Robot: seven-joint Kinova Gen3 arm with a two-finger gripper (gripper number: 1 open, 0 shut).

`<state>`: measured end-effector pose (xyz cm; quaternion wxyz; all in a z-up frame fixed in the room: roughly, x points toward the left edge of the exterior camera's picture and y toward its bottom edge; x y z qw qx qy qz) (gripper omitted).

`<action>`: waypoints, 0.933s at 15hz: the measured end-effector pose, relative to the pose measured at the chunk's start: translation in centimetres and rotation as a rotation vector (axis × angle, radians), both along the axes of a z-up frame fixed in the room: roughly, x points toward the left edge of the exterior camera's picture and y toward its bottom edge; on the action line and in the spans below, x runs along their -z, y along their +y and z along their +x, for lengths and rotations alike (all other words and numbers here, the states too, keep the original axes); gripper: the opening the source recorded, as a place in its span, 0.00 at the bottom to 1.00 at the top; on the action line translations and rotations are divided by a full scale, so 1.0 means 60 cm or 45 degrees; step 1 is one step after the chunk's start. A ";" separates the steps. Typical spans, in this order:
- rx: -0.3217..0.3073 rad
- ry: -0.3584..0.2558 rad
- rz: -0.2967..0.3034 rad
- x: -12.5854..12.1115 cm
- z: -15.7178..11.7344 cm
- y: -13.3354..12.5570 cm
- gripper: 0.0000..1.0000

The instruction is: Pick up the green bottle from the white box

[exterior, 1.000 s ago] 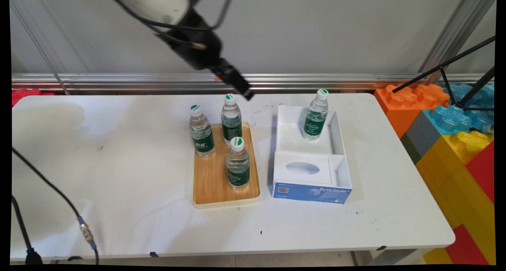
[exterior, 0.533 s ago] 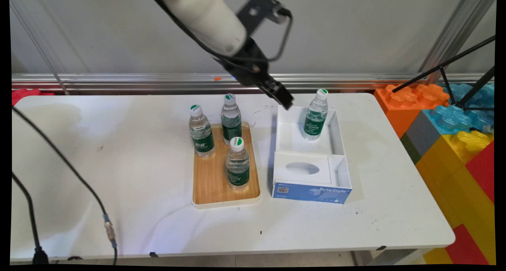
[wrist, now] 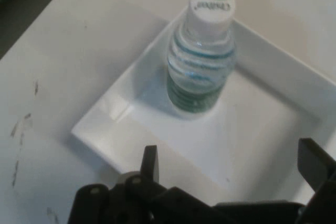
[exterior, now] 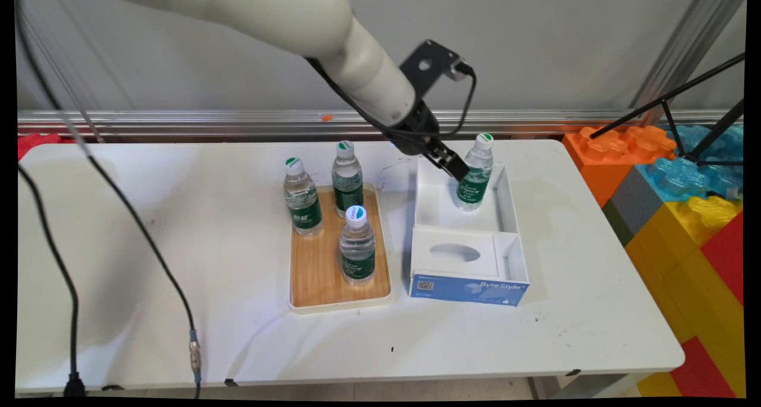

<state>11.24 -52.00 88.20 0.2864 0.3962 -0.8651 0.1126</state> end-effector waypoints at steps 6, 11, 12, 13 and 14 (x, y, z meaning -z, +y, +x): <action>-0.018 0.040 -0.035 0.089 -0.035 -0.067 1.00; 0.001 0.098 -0.038 0.137 -0.060 -0.102 1.00; 0.004 0.104 -0.038 0.141 -0.061 -0.105 1.00; 0.009 0.111 -0.039 0.146 -0.064 -0.110 1.00; 0.015 0.119 -0.041 0.151 -0.066 -0.114 1.00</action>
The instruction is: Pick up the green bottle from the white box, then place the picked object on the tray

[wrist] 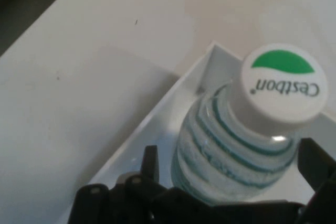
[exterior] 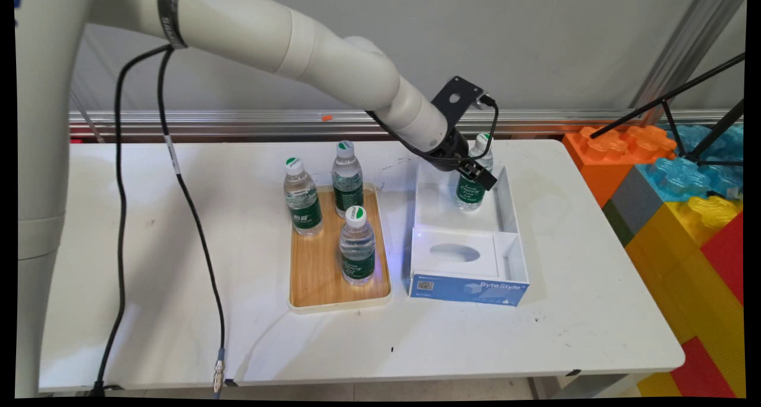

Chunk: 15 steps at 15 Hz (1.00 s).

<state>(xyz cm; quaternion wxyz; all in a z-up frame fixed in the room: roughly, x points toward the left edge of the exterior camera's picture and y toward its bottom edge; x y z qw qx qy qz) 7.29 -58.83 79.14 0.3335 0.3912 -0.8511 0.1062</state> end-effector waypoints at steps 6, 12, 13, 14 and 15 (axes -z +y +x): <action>0.054 0.012 -0.044 0.008 -0.003 -0.008 0.00; 0.073 0.028 -0.085 -0.023 0.002 -0.006 0.00; 0.071 0.036 -0.099 -0.040 0.003 -0.007 0.00; 0.069 0.043 -0.109 -0.057 0.003 -0.007 0.00; 0.067 0.048 -0.116 -0.070 0.004 -0.007 0.00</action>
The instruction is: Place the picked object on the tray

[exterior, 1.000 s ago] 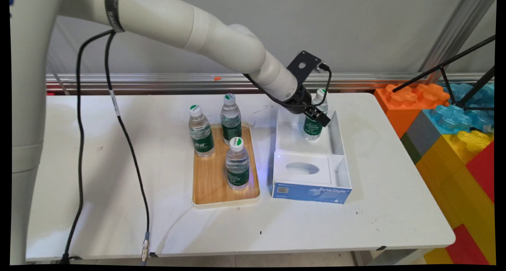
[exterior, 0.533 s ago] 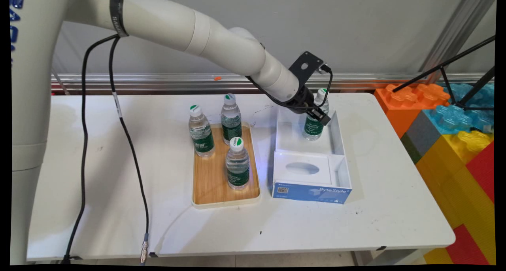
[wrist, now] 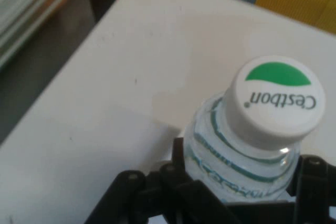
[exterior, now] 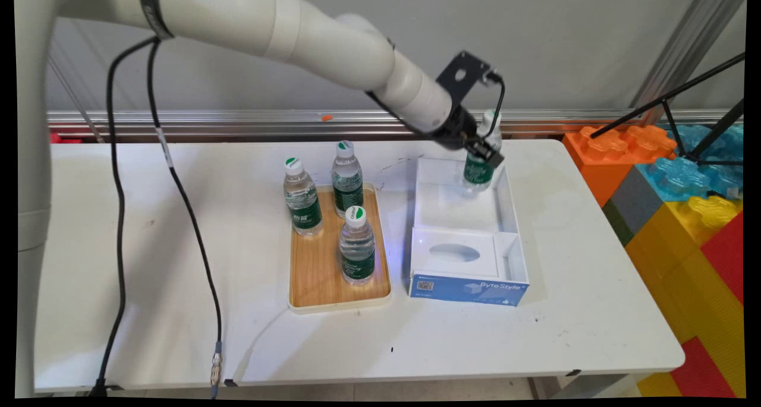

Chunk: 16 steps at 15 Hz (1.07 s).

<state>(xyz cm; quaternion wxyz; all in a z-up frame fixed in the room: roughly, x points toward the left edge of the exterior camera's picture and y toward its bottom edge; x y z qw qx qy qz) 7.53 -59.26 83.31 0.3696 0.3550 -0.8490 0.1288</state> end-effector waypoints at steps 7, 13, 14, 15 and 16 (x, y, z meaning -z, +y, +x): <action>-0.033 0.055 -0.015 -0.165 0.016 0.024 0.00; -0.049 0.064 0.031 -0.314 0.071 0.090 0.00; -0.049 0.063 0.036 -0.328 0.081 0.100 0.00; -0.045 0.060 0.040 -0.348 0.096 0.115 0.00; -0.042 0.058 0.042 -0.361 0.106 0.126 0.00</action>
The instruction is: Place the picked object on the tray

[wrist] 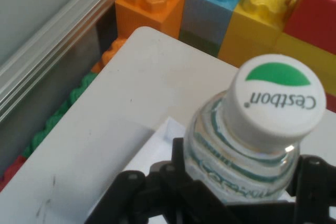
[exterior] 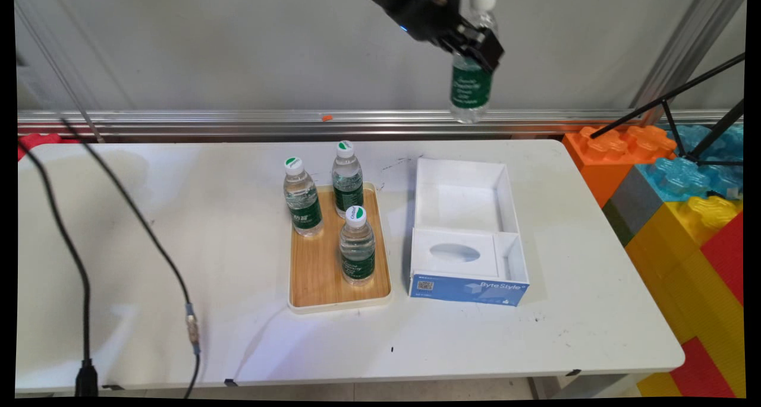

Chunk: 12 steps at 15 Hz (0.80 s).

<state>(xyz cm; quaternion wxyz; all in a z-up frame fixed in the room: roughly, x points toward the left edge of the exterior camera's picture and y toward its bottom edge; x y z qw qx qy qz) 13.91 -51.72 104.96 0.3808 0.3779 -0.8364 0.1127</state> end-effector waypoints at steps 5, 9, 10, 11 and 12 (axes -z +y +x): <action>0.043 -0.030 -0.003 -0.057 0.079 0.070 0.00; 0.113 -0.094 0.017 -0.052 0.184 0.138 0.00; 0.131 -0.105 0.024 -0.043 0.208 0.153 0.00; 0.149 -0.115 0.032 -0.030 0.237 0.168 0.00; 0.159 -0.121 0.038 -0.022 0.253 0.177 0.00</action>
